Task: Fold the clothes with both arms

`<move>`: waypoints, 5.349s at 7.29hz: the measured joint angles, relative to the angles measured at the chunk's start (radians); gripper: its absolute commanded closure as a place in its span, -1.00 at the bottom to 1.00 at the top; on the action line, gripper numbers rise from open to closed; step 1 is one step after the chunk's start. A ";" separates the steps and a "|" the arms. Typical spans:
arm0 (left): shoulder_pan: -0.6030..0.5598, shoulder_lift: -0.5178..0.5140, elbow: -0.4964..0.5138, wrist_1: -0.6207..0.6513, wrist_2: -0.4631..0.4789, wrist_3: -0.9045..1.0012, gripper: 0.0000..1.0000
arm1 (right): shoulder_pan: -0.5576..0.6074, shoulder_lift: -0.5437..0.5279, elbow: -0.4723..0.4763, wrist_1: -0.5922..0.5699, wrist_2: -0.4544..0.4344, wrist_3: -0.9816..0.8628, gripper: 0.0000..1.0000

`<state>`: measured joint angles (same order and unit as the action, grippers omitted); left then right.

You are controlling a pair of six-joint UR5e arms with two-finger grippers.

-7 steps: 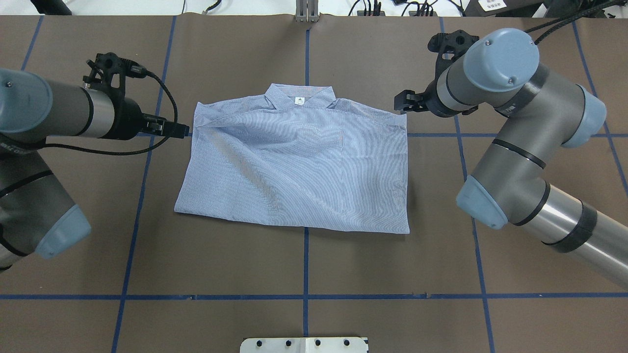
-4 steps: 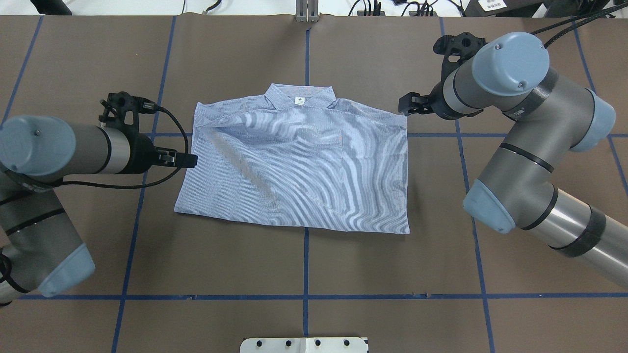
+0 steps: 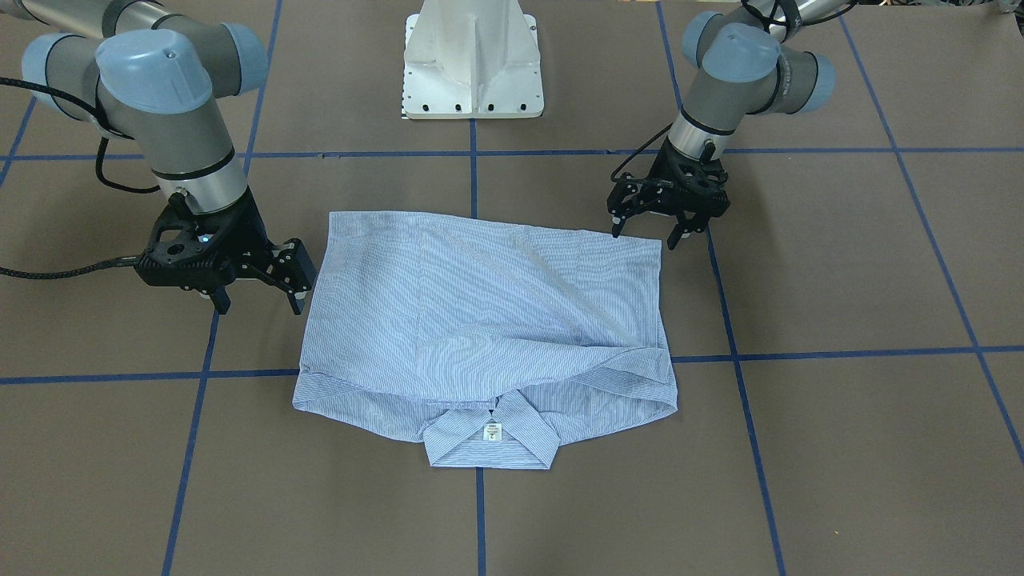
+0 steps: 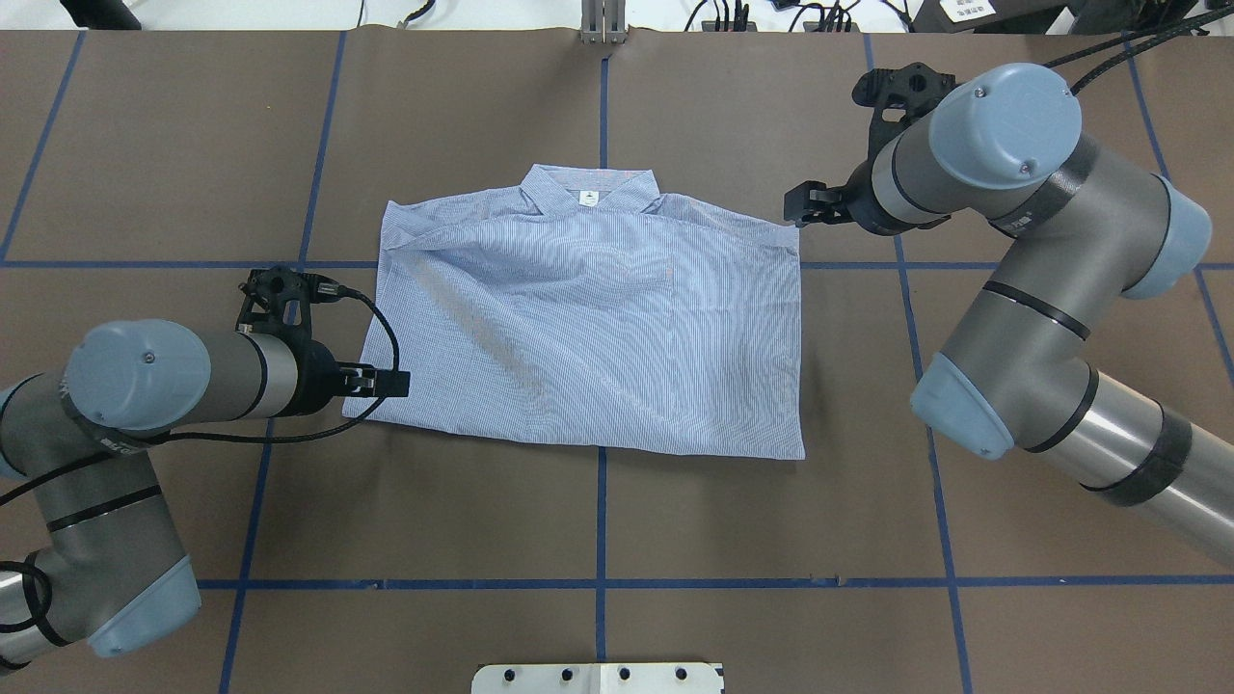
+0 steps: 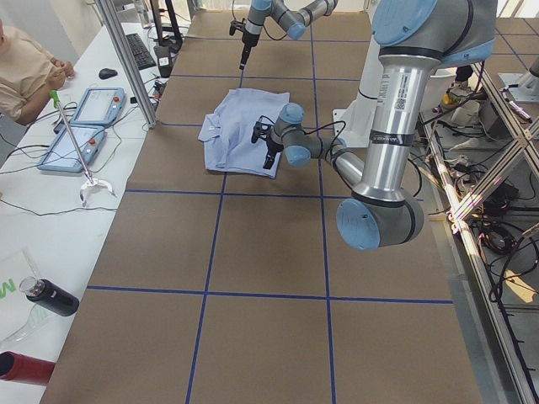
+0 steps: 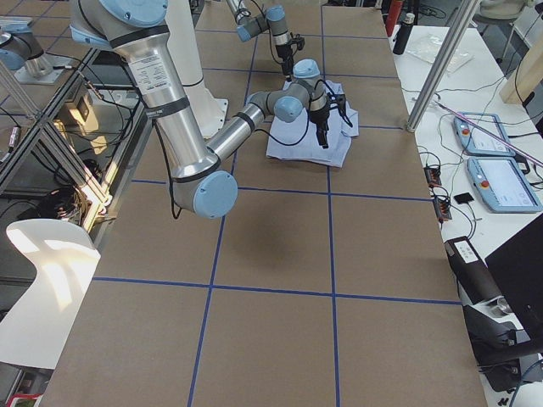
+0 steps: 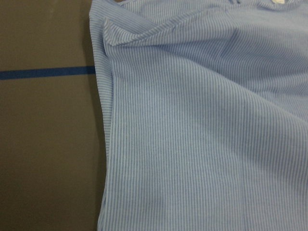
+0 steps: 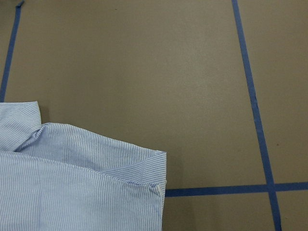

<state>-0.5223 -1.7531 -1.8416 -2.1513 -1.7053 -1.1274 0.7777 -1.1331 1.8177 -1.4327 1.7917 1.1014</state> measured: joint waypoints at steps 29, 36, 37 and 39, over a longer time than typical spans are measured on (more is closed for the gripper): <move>-0.310 -0.556 0.888 -0.198 0.094 0.289 1.00 | -0.028 0.017 0.007 0.001 -0.007 0.031 -1.00; -0.374 -0.479 0.734 -0.251 -0.097 0.388 -1.00 | -0.317 0.094 0.010 -0.042 -0.283 0.529 -0.99; -0.374 -0.458 0.703 -0.251 -0.104 0.384 -1.00 | -0.366 0.097 0.007 -0.052 -0.321 0.626 -0.96; -0.371 -0.443 0.685 -0.252 -0.106 0.379 -1.00 | -0.440 0.101 -0.009 -0.059 -0.404 0.729 -0.93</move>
<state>-0.8936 -2.1957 -1.1562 -2.4035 -1.8114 -0.7485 0.3373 -1.0320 1.8084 -1.4916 1.3881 1.8305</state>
